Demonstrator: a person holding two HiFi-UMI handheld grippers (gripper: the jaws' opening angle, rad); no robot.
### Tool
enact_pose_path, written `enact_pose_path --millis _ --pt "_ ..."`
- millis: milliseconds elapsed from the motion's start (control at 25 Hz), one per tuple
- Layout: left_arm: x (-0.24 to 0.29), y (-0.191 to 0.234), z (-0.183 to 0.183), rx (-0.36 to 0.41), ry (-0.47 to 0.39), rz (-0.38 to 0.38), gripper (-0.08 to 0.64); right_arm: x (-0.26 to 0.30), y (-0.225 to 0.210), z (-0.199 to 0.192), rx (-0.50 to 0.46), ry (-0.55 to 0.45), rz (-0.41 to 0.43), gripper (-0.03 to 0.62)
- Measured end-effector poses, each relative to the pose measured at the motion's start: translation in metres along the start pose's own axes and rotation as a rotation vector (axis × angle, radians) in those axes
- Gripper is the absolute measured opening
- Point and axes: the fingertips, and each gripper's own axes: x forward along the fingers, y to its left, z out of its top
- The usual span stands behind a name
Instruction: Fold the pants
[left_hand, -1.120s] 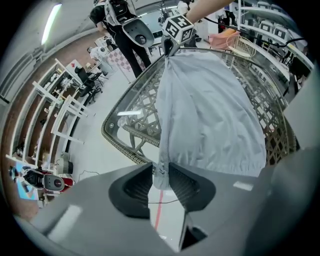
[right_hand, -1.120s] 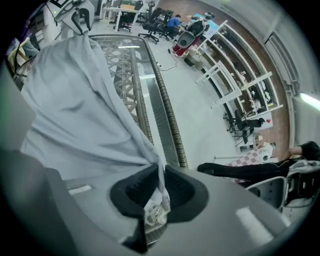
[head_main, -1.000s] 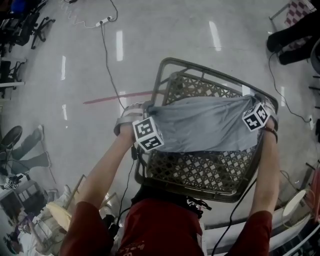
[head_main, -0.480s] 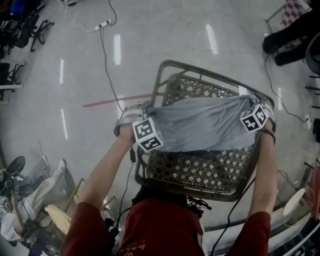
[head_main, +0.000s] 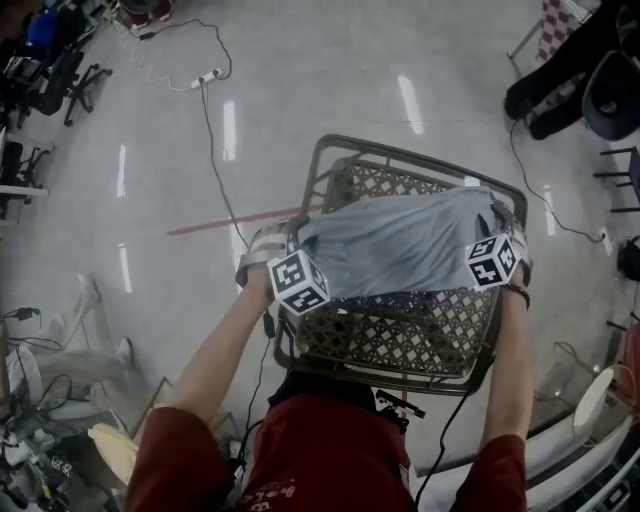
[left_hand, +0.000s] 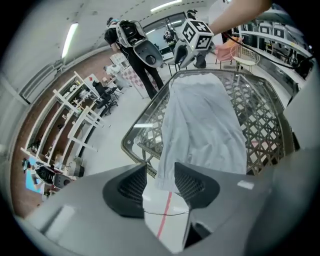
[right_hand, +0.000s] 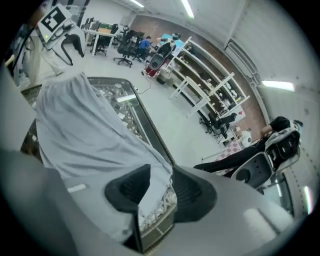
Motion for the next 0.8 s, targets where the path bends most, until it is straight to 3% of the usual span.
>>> enact_pose_path --millis 240,520,800 --pt "-0.055 -0.003 0.043 -0.123 -0.176 0.112 0.186 -0.093 0.021 0.03 0.247 -0.186 -0.051 0.127" --pt "-0.14 -0.038 0.091 -0.311 -0.493 0.249 0.184 -0.212 0.066 0.033 0.555 -0.42 -0.164 0.127" --pt "-0.246 -0.079 0.121 -0.479 -0.81 0.336 0.178 -0.329 0.11 0.018 0.749 -0.604 -0.253 0.127"
